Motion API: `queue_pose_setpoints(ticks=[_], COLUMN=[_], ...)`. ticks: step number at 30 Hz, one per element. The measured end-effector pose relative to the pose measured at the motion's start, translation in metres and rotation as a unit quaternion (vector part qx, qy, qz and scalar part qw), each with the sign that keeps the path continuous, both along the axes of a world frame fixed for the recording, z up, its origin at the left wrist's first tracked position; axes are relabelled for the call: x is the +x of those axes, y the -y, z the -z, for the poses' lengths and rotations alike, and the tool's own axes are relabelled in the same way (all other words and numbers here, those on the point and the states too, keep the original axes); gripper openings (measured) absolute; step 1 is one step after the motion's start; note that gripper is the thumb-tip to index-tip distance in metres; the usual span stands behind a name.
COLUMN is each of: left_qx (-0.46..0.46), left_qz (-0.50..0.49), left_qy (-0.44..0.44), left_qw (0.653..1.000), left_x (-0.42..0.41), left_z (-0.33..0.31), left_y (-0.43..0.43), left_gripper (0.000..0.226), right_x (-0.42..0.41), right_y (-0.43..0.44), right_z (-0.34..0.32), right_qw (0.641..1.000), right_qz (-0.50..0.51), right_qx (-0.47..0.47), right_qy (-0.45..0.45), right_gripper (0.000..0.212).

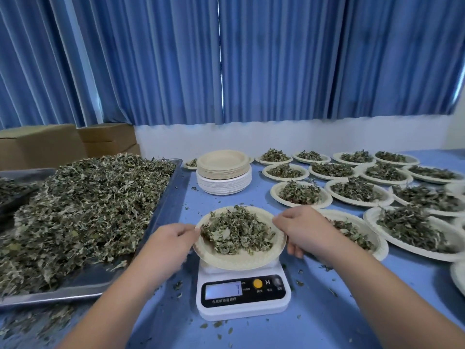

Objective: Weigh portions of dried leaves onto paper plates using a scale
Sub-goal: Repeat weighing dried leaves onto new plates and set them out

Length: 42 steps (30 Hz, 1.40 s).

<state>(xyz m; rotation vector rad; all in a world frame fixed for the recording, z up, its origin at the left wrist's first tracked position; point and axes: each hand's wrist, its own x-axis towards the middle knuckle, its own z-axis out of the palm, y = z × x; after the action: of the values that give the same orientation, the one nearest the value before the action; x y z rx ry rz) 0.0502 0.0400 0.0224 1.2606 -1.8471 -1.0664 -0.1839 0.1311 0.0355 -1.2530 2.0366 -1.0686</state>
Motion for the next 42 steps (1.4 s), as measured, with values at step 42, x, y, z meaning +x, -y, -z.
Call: queue_pose_setpoints(ticks=[42], left_qx=[0.206], left_qz=[0.307], left_qy=[-0.263], left_qw=[0.891], left_x=[-0.339], left_z=[-0.02], left_y=[-0.152], left_gripper=[0.025], right_x=[-0.376], right_y=[-0.335], right_z=[-0.015], right_qw=[0.814], right_qz=[0.541], right_qx=[-0.096], right_qy=[0.188], right_gripper=[0.025])
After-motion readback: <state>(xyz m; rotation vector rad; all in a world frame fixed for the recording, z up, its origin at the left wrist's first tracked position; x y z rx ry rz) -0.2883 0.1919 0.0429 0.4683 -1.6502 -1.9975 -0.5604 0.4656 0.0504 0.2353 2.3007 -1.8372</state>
